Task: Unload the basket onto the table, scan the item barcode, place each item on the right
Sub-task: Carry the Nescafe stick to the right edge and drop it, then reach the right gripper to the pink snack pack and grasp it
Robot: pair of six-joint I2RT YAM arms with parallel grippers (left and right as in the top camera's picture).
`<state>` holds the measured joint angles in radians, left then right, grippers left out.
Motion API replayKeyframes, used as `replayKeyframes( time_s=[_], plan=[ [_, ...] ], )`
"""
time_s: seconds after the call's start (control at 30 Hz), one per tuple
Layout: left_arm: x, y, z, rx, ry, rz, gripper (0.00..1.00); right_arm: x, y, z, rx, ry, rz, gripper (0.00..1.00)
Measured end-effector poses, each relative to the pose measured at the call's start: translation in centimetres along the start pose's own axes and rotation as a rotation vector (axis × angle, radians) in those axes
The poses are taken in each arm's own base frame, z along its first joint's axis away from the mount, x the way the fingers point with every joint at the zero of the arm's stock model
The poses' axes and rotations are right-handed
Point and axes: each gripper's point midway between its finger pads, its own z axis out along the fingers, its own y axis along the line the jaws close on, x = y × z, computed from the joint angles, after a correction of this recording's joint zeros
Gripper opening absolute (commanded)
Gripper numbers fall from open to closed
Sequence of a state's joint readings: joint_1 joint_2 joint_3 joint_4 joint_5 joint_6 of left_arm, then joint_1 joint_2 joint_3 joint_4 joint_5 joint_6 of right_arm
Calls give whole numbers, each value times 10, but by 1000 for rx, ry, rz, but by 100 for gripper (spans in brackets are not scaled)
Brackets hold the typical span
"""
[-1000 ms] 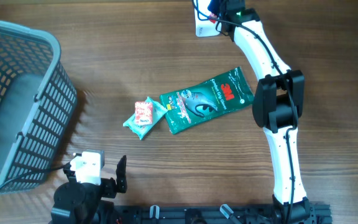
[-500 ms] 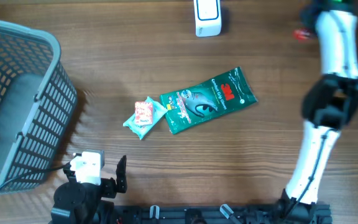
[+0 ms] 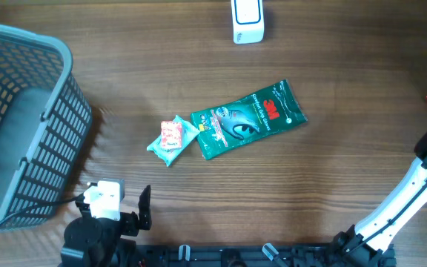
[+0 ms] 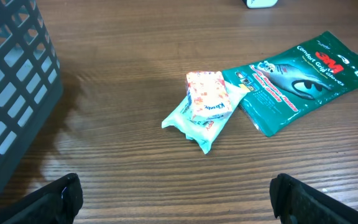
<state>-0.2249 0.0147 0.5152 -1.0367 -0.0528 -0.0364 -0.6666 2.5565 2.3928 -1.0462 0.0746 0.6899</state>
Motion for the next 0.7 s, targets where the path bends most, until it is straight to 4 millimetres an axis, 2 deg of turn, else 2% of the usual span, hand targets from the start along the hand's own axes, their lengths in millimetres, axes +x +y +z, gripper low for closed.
replayKeyframes(
  time_s=[0.07, 0.13, 0.23, 0.3, 0.33, 0.4, 0.43, 0.47, 0.5, 0.6, 0.63, 0.67, 0.7],
  plan=[
    [0, 0, 0, 0, 0, 0, 100, 0, 11, -14, -57, 12, -14, 94],
    [0, 0, 0, 0, 0, 0, 100, 0, 24, -45, -127, 16, -35, 94],
    [0, 0, 0, 0, 0, 0, 100, 8, 54, -126, -263, 1, -95, 93],
    [0, 0, 0, 0, 0, 0, 100, 28, 74, -180, -342, -4, -167, 93],
    [0, 0, 0, 0, 0, 0, 100, 55, 94, -225, -413, -2, -242, 93],
    [0, 0, 0, 0, 0, 0, 100, 104, 110, -261, -456, 53, -344, 93],
    [0, 0, 0, 0, 0, 0, 100, 136, 118, -272, -470, 103, -402, 93],
    [0, 0, 0, 0, 0, 0, 100, 168, 126, -279, -477, 159, -460, 92],
    [0, 0, 0, 0, 0, 0, 100, 214, 128, -283, -457, 253, -534, 90],
    [0, 0, 0, 0, 0, 0, 100, 303, 130, -289, -418, 395, -731, 85],
    [0, 0, 0, 0, 0, 0, 100, 329, 129, -293, -412, 425, -804, 81],
    [0, 0, 0, 0, 0, 0, 100, 352, 129, -298, -417, 443, -879, 67],
    [0, 0, 0, 0, 0, 0, 100, 383, 125, -307, -420, 470, -983, 65]
  ],
)
